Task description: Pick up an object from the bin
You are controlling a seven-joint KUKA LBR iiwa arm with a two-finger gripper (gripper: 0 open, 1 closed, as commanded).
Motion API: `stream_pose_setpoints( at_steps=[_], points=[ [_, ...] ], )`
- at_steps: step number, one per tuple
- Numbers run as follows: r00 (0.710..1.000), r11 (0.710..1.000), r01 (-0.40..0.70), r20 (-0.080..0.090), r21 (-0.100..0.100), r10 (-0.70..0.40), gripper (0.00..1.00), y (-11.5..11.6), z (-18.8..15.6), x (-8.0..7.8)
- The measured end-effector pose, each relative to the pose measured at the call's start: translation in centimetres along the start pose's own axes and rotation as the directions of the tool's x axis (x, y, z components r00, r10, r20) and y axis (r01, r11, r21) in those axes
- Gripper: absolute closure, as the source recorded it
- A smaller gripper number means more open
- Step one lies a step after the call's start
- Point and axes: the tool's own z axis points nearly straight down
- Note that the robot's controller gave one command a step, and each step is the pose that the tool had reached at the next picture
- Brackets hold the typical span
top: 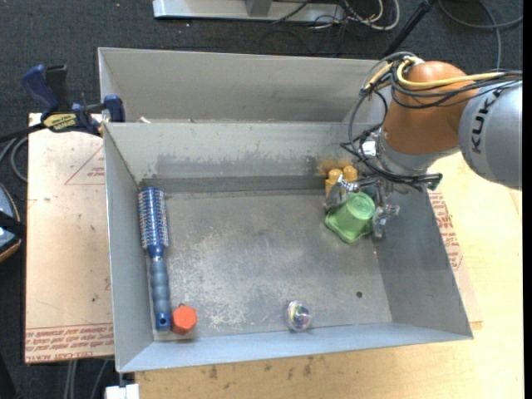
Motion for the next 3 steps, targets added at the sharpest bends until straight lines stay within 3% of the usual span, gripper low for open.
stream_pose_setpoints(
  at_steps=[1, 2, 3],
  points=[
    [0.973, 0.973, 0.232, 0.006, 0.004, -0.232, 0.00, 0.90, -0.14, -0.20],
    [0.977, 0.977, 0.214, 0.007, 0.006, -0.214, 0.00, 0.90, -0.17, -0.11],
    [0.952, 0.952, 0.306, 0.011, 0.006, -0.306, 0.00, 0.92, -0.24, -0.15]
  ],
)
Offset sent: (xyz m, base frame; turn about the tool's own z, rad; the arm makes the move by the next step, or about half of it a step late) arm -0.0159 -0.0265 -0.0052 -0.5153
